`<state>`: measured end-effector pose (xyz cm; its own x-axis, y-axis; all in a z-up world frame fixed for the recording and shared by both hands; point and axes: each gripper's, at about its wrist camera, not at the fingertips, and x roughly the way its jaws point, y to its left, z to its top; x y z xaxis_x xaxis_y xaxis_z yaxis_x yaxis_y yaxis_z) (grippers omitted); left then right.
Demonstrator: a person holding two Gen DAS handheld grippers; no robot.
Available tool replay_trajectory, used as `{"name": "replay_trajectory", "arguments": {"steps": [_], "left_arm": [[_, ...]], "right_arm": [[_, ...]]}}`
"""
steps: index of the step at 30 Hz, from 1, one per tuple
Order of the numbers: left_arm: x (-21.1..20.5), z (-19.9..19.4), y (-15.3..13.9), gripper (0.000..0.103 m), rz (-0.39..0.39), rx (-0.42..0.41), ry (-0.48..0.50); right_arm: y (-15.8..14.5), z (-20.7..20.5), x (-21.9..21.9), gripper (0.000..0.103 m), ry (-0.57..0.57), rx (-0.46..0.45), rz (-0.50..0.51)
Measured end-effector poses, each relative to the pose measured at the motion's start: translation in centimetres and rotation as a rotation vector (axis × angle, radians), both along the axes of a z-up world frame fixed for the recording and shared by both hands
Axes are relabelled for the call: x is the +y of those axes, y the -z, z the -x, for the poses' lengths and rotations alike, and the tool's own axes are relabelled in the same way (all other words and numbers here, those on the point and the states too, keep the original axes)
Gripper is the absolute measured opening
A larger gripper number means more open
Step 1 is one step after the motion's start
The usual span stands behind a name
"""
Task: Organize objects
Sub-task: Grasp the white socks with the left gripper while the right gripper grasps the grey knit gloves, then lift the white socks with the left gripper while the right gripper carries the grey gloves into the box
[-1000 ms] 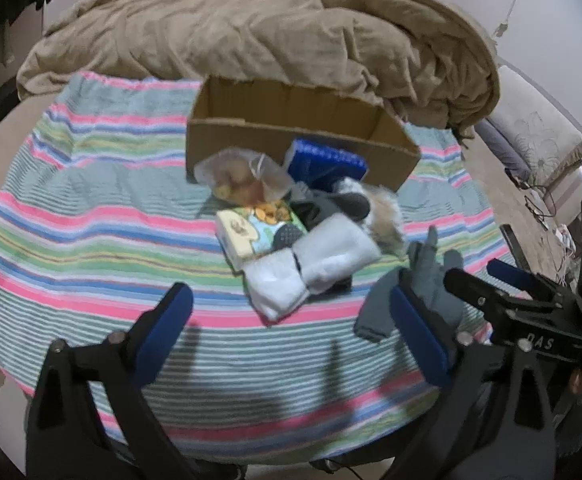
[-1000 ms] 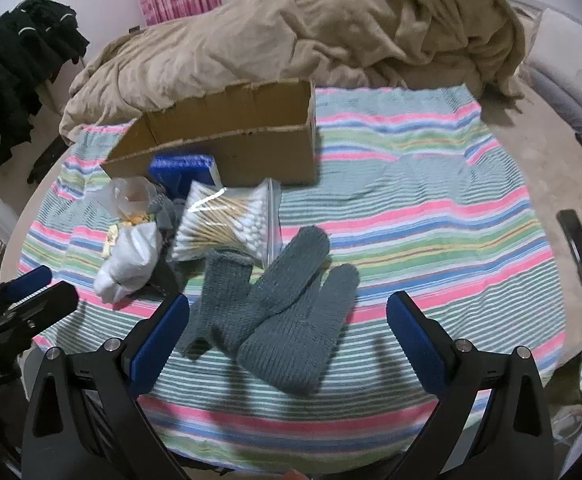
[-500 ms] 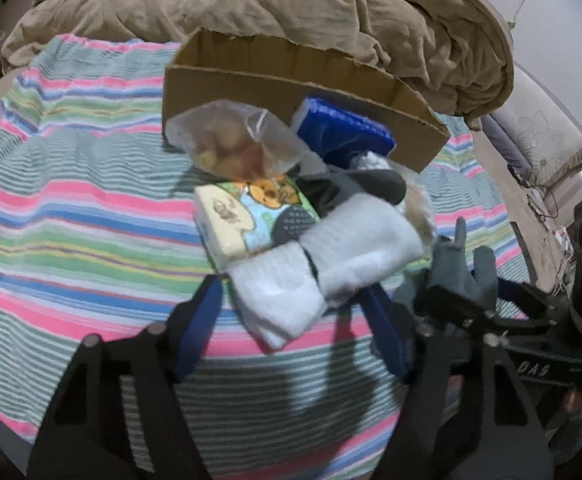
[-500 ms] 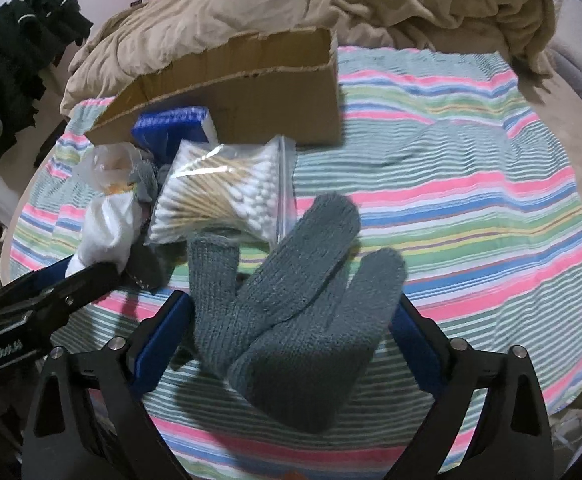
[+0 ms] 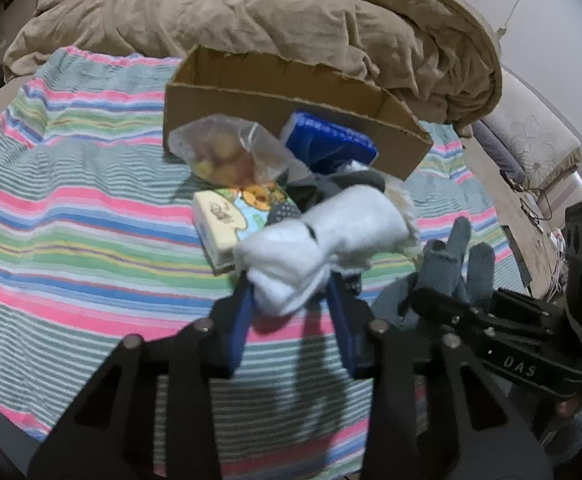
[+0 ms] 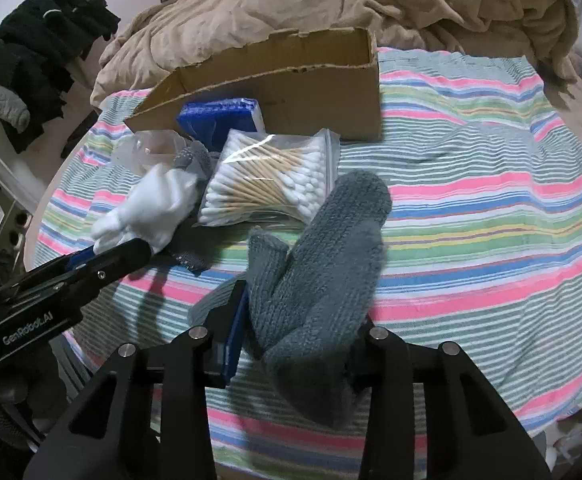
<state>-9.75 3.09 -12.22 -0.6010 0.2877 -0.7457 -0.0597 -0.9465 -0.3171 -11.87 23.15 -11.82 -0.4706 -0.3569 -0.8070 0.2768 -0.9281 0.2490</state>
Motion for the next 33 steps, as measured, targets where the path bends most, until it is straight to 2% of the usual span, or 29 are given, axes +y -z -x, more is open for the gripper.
{"name": "replay_trajectory", "arguments": {"steps": [6,9,15,24,33], "left_arm": [[-0.2,-0.4,-0.3,0.034,-0.009,0.021,0.000],[-0.1,-1.0,-1.2,0.027,-0.004,0.055,0.005],[-0.7,-1.4,-2.5,0.024,-0.015,0.080,-0.006],[-1.4,-2.4,-6.6,0.024,-0.014,0.143,0.000],[-1.8,-0.6,-10.6,0.024,-0.021,0.216,0.015]], "right_arm": [[-0.7,-1.0,0.4,0.035,0.009,0.011,0.001],[-1.1,-1.3,0.3,0.034,0.014,0.017,0.002],[-2.2,-1.8,0.2,0.033,0.013,0.042,0.009],[-5.7,-2.1,0.6,0.033,0.019,0.115,0.026],[-9.9,-0.1,1.0,0.033,0.031,0.225,0.024]]}}
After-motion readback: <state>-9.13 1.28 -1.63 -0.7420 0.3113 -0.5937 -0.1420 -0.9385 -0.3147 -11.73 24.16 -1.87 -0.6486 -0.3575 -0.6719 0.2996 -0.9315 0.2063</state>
